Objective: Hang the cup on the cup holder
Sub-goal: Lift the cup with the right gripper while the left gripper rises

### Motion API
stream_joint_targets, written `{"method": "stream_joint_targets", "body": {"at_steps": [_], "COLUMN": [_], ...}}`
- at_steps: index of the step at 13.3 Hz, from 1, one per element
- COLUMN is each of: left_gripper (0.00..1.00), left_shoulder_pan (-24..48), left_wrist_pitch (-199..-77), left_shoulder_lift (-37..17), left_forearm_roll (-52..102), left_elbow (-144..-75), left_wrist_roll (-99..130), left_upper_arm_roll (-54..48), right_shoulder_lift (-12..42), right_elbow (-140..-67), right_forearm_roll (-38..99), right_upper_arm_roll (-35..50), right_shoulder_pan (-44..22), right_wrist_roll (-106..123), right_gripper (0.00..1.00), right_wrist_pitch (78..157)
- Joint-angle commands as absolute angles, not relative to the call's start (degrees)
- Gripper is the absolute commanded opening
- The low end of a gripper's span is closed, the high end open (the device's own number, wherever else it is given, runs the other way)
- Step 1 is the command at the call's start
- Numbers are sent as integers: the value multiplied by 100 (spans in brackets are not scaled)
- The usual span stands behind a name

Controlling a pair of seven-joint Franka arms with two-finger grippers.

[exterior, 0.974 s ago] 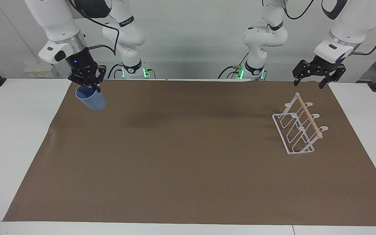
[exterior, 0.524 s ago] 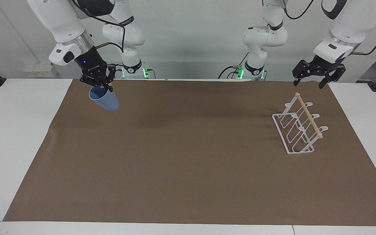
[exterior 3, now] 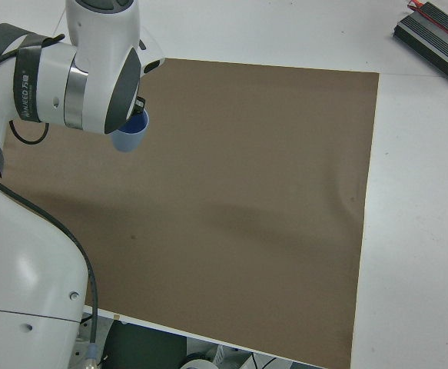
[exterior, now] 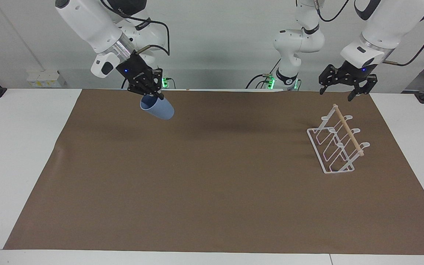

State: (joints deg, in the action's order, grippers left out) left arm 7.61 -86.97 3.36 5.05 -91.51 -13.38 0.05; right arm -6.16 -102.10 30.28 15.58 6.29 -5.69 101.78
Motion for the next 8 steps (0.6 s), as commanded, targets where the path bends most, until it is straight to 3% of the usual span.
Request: {"method": "stream_joint_targets", "body": {"at_steps": [1,8], "left_gripper": [100,100], "left_shoulder_pan": [861,967], "left_wrist_pitch": [-8754,-8763], "left_shoulder_lift": [413,457], "left_forearm_roll": [685,694], "left_elbow": [-9220,-9220], "left_wrist_roll": [-1843,-3216], "left_upper_arm_roll": [-35,-816], "right_shoulder_lift": [-659,-659], "right_elbow": [-10310,-10301], "right_forearm_roll": [3365,3762], "right_upper_arm_roll": [1556,1556], "right_shoulder_pan": [292,-588], "right_wrist_roll": [-1464,-3398], "right_gripper": [0,0], "right_wrist_pitch": [10467,11143]}}
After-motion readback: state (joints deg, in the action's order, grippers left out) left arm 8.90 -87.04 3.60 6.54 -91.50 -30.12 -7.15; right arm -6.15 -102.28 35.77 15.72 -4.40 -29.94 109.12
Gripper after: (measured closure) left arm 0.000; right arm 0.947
